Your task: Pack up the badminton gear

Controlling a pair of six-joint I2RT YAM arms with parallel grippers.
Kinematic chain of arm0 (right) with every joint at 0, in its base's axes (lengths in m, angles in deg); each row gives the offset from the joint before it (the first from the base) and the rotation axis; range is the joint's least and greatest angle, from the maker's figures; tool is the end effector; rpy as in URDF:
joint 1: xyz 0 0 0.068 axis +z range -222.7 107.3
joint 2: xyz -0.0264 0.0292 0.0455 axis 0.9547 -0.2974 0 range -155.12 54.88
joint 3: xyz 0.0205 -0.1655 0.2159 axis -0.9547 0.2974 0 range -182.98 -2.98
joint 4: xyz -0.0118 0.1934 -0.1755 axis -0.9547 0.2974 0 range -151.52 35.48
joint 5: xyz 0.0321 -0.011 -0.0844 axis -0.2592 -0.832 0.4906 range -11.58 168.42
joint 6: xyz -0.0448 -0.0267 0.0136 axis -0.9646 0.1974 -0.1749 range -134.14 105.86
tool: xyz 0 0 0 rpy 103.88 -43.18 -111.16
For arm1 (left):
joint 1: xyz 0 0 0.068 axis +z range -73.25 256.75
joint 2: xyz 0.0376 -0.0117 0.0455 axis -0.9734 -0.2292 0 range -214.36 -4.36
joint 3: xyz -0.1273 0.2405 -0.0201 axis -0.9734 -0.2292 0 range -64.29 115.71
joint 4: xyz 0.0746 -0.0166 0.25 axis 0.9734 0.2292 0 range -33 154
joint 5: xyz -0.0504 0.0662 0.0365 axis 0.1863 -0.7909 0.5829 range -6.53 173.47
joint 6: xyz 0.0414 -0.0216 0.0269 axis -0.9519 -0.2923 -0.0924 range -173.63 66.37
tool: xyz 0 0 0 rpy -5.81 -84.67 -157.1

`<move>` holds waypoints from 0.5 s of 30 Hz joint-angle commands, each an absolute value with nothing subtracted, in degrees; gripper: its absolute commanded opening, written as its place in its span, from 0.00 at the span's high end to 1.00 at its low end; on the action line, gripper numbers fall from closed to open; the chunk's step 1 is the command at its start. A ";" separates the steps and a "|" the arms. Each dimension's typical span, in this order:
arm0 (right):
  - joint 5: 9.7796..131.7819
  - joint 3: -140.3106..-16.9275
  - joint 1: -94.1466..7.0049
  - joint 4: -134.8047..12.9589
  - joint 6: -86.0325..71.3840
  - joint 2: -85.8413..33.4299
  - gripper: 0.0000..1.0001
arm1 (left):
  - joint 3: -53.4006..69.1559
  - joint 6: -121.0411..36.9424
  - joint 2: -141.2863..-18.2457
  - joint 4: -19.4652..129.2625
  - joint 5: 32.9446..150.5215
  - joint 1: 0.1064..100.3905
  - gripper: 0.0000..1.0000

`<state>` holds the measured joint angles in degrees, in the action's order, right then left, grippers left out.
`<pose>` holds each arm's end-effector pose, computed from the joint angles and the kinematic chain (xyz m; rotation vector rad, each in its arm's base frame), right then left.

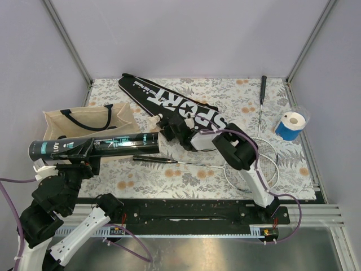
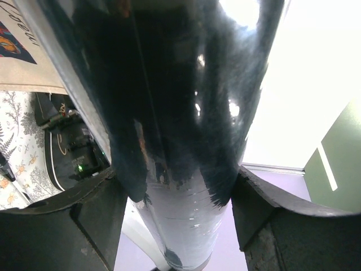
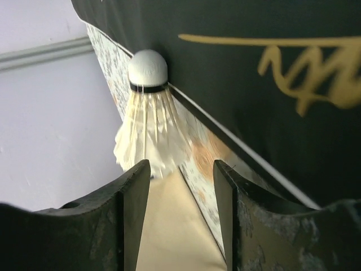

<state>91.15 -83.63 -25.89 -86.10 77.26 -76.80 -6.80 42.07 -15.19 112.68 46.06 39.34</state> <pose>0.3436 0.3544 0.1096 1.0070 2.0421 1.2241 0.0021 0.0257 0.3664 -1.3062 1.2942 -1.1457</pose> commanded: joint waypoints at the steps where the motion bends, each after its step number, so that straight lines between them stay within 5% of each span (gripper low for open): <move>1: 90.38 -76.04 -26.20 -88.07 68.41 -65.12 0.44 | -4.97 41.29 -15.08 109.65 44.27 39.22 0.79; 6: 91.52 -69.52 -25.94 -79.45 60.58 -56.14 0.44 | -5.40 41.29 -14.56 109.82 43.22 39.22 0.79; 10: 91.61 -71.35 -26.03 -79.01 59.16 -55.86 0.24 | -6.02 41.82 -14.38 109.65 42.87 39.22 0.79; 15: 89.32 -77.60 -25.94 -77.77 61.53 -60.43 0.13 | -5.32 41.47 -14.29 109.91 43.04 39.22 0.79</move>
